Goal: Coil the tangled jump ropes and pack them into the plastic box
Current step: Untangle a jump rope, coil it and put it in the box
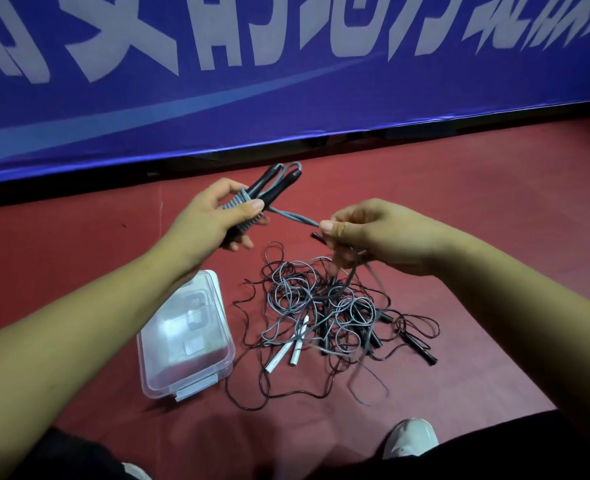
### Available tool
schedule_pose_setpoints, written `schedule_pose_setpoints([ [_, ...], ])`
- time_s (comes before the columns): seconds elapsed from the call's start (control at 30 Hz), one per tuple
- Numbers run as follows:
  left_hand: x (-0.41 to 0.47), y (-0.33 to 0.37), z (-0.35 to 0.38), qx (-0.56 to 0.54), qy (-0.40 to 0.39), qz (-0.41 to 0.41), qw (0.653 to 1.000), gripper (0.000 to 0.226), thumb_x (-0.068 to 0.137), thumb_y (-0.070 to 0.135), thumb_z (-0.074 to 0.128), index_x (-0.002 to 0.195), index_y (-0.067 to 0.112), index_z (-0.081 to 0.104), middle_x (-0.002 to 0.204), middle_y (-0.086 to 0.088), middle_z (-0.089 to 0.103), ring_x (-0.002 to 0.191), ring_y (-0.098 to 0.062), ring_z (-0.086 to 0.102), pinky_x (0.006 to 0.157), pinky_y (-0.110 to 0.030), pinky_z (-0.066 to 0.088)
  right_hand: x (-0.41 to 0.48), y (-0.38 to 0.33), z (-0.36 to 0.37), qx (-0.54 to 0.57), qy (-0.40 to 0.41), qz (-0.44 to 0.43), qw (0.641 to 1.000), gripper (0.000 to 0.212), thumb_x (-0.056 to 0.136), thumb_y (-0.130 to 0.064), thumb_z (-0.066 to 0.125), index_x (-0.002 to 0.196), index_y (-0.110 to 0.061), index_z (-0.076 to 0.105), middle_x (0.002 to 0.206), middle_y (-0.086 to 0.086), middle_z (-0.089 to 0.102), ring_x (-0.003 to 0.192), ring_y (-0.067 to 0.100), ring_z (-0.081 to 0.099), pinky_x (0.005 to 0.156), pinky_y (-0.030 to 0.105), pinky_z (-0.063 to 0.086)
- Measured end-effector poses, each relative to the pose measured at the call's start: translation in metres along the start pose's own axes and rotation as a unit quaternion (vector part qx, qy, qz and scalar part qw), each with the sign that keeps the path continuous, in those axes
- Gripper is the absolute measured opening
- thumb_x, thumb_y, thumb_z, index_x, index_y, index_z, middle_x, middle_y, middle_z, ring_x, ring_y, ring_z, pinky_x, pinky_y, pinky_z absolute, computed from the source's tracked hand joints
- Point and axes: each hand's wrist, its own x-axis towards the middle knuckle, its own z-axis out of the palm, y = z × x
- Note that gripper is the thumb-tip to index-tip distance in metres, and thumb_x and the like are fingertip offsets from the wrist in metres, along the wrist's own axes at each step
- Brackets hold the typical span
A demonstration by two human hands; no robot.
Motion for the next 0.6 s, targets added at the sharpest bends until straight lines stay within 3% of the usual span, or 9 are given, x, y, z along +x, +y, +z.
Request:
schedule_pose_setpoints([
  [0.07, 0.002, 0.001, -0.002, 0.008, -0.002, -0.004, 1.0, 0.016, 0.094, 0.018, 0.064, 0.103, 0.016, 0.051, 0.093, -0.009, 0.076, 0.052, -0.021, 0.062, 0.046, -0.021, 0.045, -0.002, -0.003, 0.0, 0.017, 0.005, 0.008, 1.0, 0.028, 0.101, -0.026, 0.054, 0.085, -0.005, 0.061, 0.059, 0.001, 0.049, 0.064, 0.018, 0.066, 0.075, 0.042, 0.048],
  [0.13, 0.003, 0.0, -0.004, 0.019, 0.001, -0.009, 1.0, 0.017, 0.094, 0.018, 0.063, 0.1, 0.017, 0.048, 0.094, -0.009, 0.076, 0.052, -0.022, 0.062, 0.046, -0.021, 0.045, -0.004, -0.006, 0.002, 0.008, 0.01, 0.013, 1.0, 0.026, 0.1, -0.024, 0.057, 0.086, -0.004, 0.065, 0.056, -0.002, 0.048, 0.056, 0.019, 0.057, 0.066, 0.039, 0.047],
  [0.33, 0.006, -0.009, -0.007, 0.087, -0.015, -0.031, 0.996, 0.014, 0.097, 0.023, 0.06, 0.097, 0.021, 0.046, 0.102, -0.013, 0.073, 0.068, -0.03, 0.073, 0.054, -0.03, 0.057, -0.015, -0.028, 0.014, -0.183, 0.051, -0.038, 0.981, 0.022, 0.096, -0.033, 0.064, 0.087, -0.017, 0.075, 0.05, -0.007, 0.047, 0.046, 0.007, 0.041, 0.048, 0.021, 0.035],
  [0.5, 0.0, -0.01, 0.001, 0.208, -0.04, 0.002, 0.977, 0.023, 0.096, 0.023, 0.062, 0.104, 0.014, 0.042, 0.098, -0.012, 0.065, 0.073, -0.023, 0.075, 0.065, -0.043, 0.062, -0.017, -0.035, 0.018, -0.097, 0.037, -0.067, 0.992, 0.021, 0.095, -0.024, 0.066, 0.089, -0.005, 0.074, 0.055, 0.001, 0.045, 0.047, 0.013, 0.037, 0.046, 0.022, 0.031],
  [0.6, -0.003, -0.005, 0.004, 0.306, -0.061, 0.007, 0.95, 0.028, 0.094, 0.029, 0.065, 0.103, 0.015, 0.043, 0.081, -0.006, 0.066, 0.059, -0.016, 0.07, 0.057, -0.034, 0.055, -0.016, -0.034, 0.019, -0.075, 0.037, -0.074, 0.994, 0.021, 0.096, -0.021, 0.065, 0.089, -0.002, 0.073, 0.057, 0.006, 0.043, 0.048, 0.014, 0.035, 0.045, 0.022, 0.03],
])
